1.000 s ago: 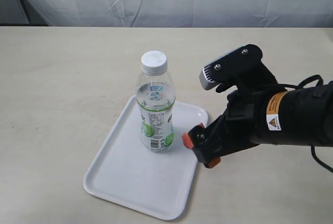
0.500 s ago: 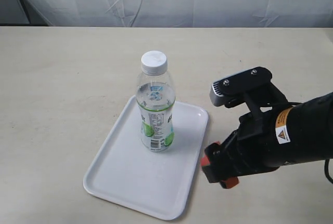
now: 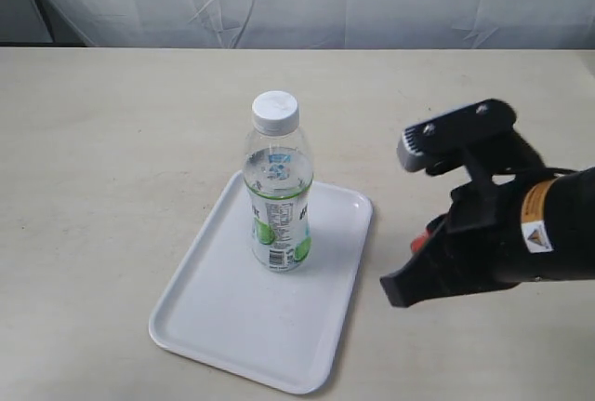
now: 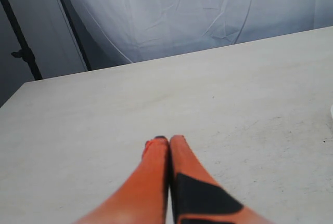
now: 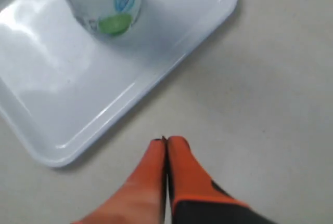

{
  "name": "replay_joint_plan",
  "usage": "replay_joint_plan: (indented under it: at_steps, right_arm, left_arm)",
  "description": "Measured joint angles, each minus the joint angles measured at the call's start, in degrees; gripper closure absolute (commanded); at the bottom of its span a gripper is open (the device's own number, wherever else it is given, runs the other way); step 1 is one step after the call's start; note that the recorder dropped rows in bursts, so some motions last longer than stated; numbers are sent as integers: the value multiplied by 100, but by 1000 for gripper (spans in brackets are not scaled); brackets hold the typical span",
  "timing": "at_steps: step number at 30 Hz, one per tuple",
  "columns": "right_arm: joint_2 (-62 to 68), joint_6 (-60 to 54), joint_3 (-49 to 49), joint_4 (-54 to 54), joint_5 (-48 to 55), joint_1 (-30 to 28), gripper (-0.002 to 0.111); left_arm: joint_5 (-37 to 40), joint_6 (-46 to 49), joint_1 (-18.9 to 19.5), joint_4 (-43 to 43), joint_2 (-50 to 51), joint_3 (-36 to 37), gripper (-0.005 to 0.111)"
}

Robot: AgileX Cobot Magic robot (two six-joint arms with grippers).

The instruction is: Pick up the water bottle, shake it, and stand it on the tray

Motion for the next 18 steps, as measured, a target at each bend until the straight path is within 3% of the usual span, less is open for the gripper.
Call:
replay_joint_plan:
  at_steps: [4, 8, 14, 18]
  right_arm:
    - [-726, 1091, 0, -1316, 59, 0, 109]
    - [-1491, 2235, 0, -2473, 872, 0, 109]
    - [-2862, 2797, 0, -2882, 2253, 0, 109]
    - [-3668, 2833, 0, -2996, 2025, 0, 109]
  left_arm:
    - [0, 0, 0, 0, 0, 0, 106]
    - [0, 0, 0, 0, 0, 0, 106]
    - [0, 0, 0, 0, 0, 0, 106]
    - [0, 0, 0, 0, 0, 0, 106]
